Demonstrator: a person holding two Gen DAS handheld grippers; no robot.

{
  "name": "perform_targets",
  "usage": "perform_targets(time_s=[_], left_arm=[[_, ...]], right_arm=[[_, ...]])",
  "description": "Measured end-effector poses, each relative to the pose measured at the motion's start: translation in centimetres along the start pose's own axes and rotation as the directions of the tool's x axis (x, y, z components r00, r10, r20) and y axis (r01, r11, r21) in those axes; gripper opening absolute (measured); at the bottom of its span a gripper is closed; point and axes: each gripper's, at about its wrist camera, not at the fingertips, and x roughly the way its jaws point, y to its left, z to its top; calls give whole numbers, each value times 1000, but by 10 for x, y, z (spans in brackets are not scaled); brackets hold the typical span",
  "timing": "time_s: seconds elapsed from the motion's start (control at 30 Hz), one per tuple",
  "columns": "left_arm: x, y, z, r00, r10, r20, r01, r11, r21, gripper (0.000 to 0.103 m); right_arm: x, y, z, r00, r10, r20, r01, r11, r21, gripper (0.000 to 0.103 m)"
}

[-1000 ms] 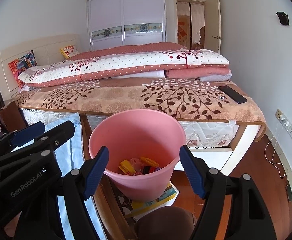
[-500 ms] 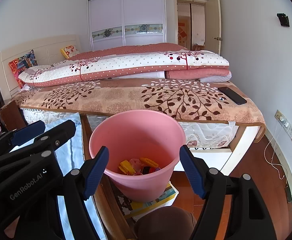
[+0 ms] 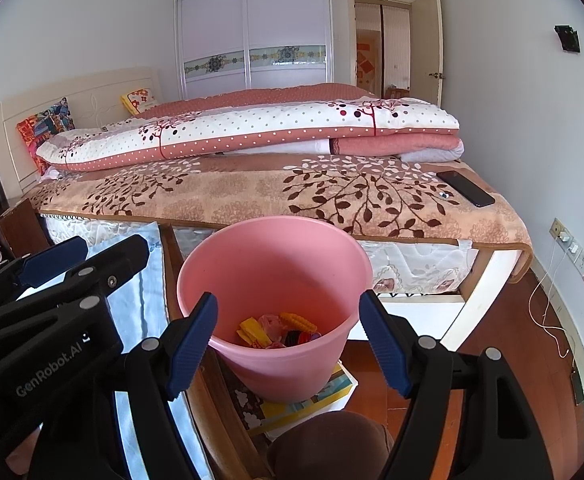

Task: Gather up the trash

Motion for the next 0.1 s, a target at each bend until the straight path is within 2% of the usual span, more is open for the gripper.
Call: perform_targets(time_s=[0.1], left_arm=[[1,0,0,1000,0,-2,0,1000,-1,62]], right_arm=[[1,0,-1,1000,1,-1,-1,1000,0,72]])
